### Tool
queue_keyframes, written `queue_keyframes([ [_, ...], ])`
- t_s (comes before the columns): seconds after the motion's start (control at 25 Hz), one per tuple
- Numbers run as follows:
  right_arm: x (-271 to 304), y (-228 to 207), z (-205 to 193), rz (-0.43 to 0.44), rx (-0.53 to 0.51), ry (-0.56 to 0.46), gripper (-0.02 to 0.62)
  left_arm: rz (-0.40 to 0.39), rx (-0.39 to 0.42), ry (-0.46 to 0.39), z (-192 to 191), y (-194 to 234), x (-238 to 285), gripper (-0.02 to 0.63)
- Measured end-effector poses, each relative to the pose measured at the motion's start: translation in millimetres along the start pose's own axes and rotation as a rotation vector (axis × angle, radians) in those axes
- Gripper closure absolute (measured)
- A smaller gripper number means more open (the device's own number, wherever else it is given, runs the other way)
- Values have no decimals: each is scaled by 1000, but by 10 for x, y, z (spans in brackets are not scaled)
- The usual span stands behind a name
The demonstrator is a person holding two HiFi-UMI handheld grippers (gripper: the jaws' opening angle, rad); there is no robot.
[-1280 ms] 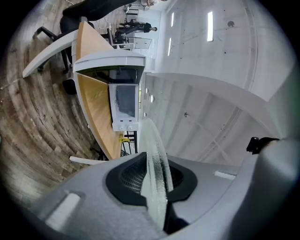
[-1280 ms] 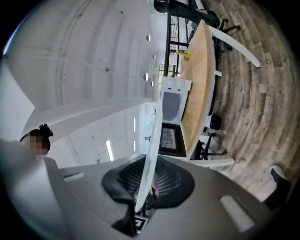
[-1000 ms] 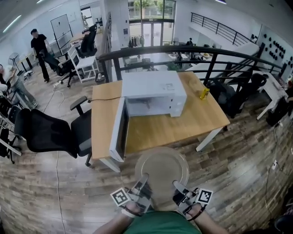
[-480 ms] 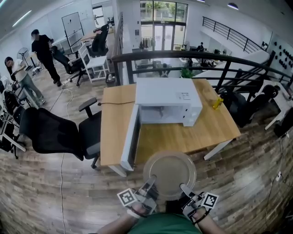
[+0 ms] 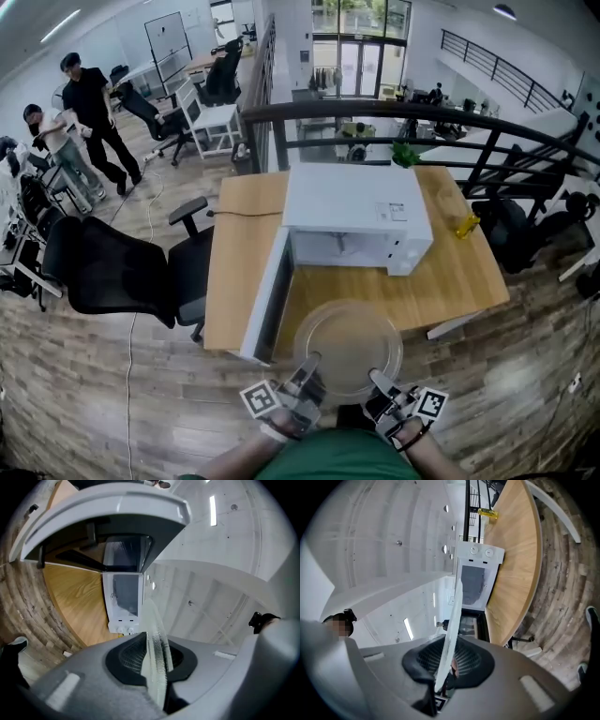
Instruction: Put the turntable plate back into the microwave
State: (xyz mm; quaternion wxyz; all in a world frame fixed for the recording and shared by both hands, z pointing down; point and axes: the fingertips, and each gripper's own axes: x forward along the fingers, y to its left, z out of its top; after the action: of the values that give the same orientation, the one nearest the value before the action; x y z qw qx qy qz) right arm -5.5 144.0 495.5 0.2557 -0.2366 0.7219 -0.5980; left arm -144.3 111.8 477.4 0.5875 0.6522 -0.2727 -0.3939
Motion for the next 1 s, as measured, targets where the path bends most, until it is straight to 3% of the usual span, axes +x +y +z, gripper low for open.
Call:
queue_keyframes([
  [0.52, 450, -284, 1253, -3, 28, 102, 546, 39, 34, -59, 231, 288, 1206, 571],
  [1.0, 652, -663, 1803, -10, 48, 193, 546, 91, 61, -134, 354, 669, 1645, 571],
])
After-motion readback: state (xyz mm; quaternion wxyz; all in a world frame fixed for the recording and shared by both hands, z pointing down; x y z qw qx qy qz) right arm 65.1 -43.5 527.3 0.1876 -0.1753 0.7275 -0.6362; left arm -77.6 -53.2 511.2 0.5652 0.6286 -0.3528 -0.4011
